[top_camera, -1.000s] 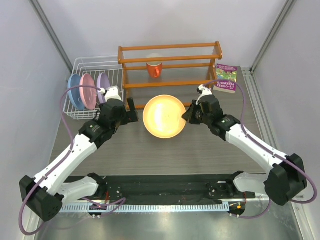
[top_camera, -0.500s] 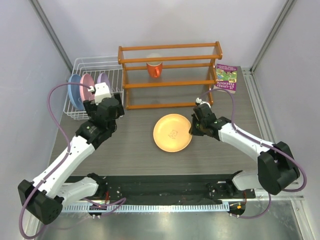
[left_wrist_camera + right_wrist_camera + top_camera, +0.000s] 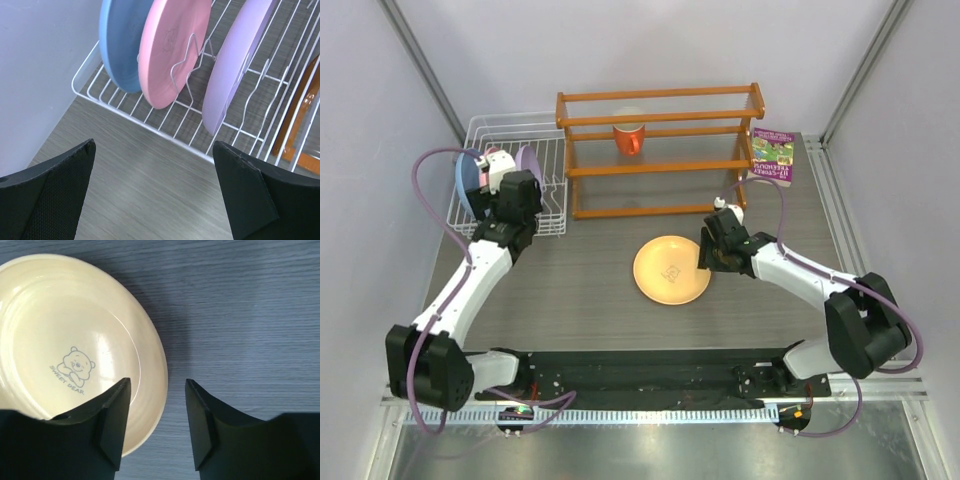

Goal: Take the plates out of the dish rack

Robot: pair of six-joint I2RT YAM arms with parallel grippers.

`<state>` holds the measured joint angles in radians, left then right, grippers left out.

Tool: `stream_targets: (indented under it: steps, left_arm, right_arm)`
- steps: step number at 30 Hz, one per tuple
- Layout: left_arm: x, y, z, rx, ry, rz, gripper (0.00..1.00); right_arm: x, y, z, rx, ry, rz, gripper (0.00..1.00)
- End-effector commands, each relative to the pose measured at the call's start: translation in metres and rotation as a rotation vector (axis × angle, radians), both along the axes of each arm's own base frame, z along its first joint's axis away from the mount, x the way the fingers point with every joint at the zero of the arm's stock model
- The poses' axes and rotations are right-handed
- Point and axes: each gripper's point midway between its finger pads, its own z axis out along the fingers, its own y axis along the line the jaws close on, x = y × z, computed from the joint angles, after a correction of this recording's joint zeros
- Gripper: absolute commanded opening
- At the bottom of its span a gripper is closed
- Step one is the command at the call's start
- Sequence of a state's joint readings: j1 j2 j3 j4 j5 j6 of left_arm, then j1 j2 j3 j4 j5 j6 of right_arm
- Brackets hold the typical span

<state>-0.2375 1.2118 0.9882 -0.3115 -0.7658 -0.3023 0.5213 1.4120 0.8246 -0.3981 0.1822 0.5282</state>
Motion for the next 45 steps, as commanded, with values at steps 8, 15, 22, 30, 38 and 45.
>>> stream_targets:
  steps: [8,15,22,30,38,45]
  left_arm:
    - [0.093,-0.006,0.024,0.039,-0.096,-0.017,0.93]
    - [0.126,0.002,-0.001,0.145,-0.012,0.042,0.72]
    - [0.134,0.015,-0.014,0.227,0.046,0.144,0.31]
    - [0.120,0.015,0.014,0.263,0.010,0.192,0.00]
    - [0.101,0.012,0.073,0.458,-0.012,0.280,0.00]
    - [0.086,0.012,0.099,0.503,-0.022,0.354,0.00]
  right_arm:
    - [0.015,-0.032,0.048,-0.109,-0.164,-0.068,0.61]
    - [0.020,-0.039,0.061,-0.119,-0.195,-0.085,0.62]
    - [0.021,-0.044,0.054,-0.119,-0.171,-0.096,0.62]
    - [0.020,-0.046,0.050,-0.110,-0.157,-0.102,0.62]
    - [0.018,-0.044,0.048,-0.099,-0.149,-0.094,0.62]
    - [0.015,-0.044,0.051,-0.091,-0.155,-0.090,0.63]
